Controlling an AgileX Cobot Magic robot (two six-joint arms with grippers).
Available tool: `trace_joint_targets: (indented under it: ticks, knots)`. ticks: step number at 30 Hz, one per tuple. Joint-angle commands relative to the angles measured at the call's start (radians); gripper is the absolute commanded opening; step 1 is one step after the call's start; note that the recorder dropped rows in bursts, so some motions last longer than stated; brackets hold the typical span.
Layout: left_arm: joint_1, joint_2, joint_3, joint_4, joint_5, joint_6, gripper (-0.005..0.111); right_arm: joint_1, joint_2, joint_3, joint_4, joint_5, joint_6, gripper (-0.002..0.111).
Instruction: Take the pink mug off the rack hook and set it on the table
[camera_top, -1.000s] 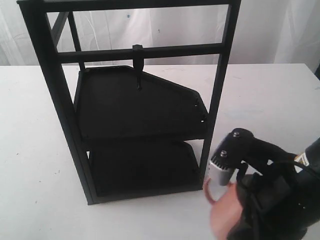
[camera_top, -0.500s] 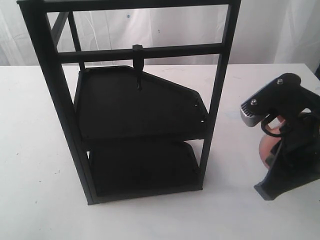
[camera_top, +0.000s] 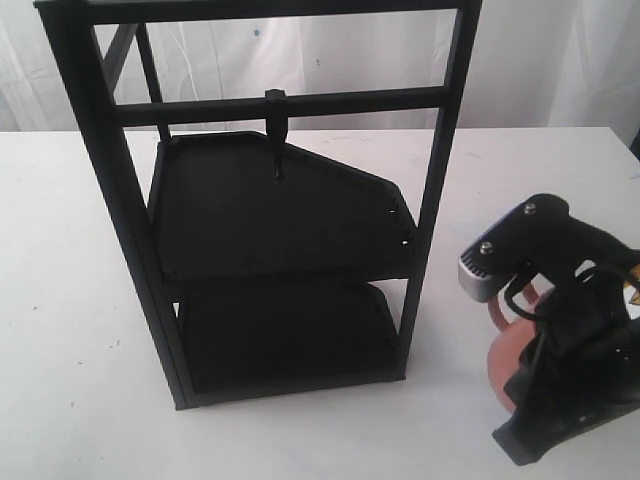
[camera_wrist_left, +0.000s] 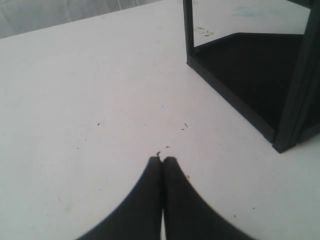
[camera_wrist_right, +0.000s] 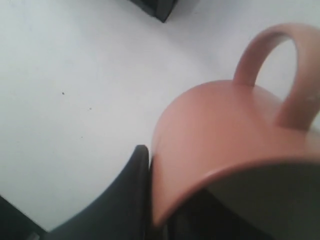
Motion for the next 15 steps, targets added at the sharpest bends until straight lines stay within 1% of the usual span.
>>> trace_joint_targets:
  ticks: [1,6,15]
  knots:
    - [0.001,-0.005,0.004,-0.002,0.000,0.003,0.000,0.001,0.054,0.029,0.009,-0.017,-0.021,0.000]
    - [0.001,-0.005,0.004,-0.002,0.000,0.003,0.000,0.001,0.120,0.040,0.056,-0.028,-0.076,0.000]
    - [0.001,-0.005,0.004,-0.002,0.000,0.003,0.000,0.001,0.229,0.040,0.075,-0.096,-0.099,0.000]
